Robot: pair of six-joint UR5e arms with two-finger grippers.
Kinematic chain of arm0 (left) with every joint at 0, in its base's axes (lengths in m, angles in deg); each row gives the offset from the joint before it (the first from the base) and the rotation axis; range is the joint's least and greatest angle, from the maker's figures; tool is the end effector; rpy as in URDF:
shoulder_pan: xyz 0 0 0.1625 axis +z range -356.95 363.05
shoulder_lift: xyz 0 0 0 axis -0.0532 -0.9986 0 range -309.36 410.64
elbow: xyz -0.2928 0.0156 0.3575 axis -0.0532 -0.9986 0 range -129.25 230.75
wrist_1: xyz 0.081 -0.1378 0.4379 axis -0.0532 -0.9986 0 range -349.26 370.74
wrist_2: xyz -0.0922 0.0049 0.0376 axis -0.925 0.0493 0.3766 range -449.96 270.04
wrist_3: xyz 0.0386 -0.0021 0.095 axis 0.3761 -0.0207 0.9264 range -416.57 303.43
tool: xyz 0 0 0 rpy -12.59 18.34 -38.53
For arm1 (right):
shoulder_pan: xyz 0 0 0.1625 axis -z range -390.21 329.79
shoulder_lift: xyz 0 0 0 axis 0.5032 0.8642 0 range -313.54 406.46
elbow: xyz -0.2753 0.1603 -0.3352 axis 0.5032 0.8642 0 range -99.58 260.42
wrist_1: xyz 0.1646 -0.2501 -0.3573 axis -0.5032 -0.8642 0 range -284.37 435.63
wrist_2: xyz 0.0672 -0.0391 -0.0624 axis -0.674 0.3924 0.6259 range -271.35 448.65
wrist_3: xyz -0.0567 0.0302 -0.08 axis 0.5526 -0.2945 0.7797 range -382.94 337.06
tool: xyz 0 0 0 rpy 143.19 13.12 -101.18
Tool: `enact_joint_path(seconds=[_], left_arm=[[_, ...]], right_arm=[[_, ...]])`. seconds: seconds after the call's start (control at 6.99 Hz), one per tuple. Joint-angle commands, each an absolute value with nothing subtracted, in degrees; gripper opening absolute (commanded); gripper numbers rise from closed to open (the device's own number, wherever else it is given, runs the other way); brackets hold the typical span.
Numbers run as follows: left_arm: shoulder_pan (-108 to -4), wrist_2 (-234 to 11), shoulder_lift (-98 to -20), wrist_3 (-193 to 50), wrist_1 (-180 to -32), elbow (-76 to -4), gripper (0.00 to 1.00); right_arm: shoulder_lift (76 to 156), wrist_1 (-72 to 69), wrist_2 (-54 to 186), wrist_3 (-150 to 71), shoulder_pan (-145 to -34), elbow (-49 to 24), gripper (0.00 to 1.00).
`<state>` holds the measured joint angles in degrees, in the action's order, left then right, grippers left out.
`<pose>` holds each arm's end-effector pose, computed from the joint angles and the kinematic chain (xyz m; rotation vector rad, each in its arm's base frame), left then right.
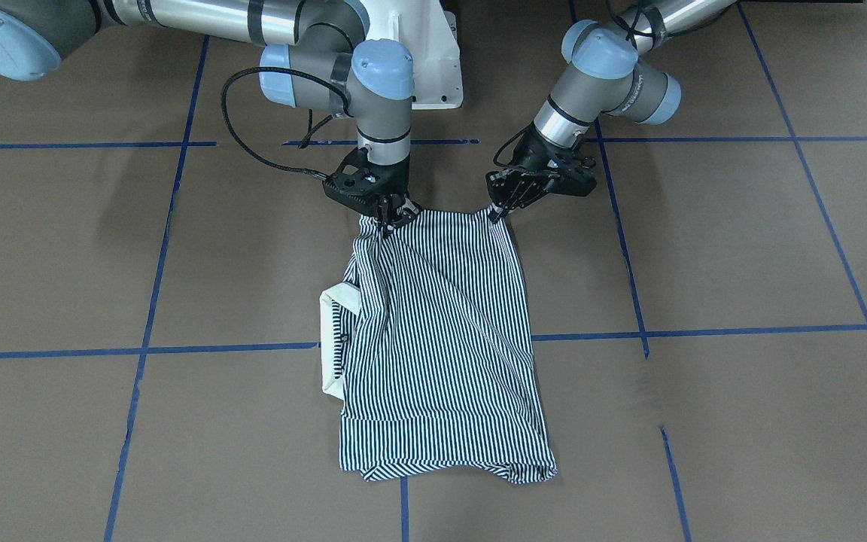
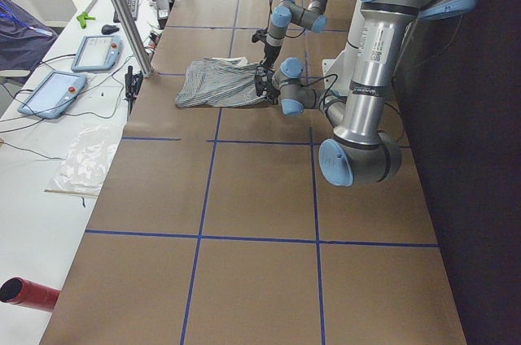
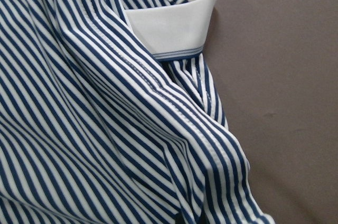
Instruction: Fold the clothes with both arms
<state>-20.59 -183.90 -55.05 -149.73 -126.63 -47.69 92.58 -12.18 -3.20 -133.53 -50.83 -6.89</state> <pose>0.5552 -0.3809 0.3630 0.1642 1.2459 -0.3622 -0.7026 -0.4032 0.2077 -0.0311 -0.7724 0.6717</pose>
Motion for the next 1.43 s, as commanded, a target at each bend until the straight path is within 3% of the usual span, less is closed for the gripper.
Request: enact_joint_path(seconds=[0.0,0.29,0.57,0.86,1.0,1.29], left_arm=[[-20.59,-184.00,-55.09,-149.73,-126.63,-47.78,0.00],[-21.20,-185.83,-54.31,-149.56,-121.84,-55.02,0.00],[-21.12,-186.73,-54.30,-149.56,-104.92,-70.12,0.00],[-21.03,-188.99,-54.83,-150.17,-90.58,-82.44,0.00],[-20.60,-189.27,-55.61,-150.08,-87.90,-82.23,0.00],[-21.29,-188.75,-60.78,-149.47,-87.78,-73.67,0.00]], right_arm=[[92.69,-12.17,-3.20,-133.50,-50.86,-7.12,0.00],[94.44,-13.30,-3.46,-133.33,-51.04,-13.23,0.00],[99.88,-20.91,-3.37,-133.50,-50.26,-27.61,0.00],[99.47,-34.61,-3.37,-136.99,-46.31,-40.90,0.00],[99.20,-34.67,-3.20,-136.93,-46.21,-40.78,0.00],[96.15,-32.06,-1.80,-132.30,-49.34,-33.62,0.00]])
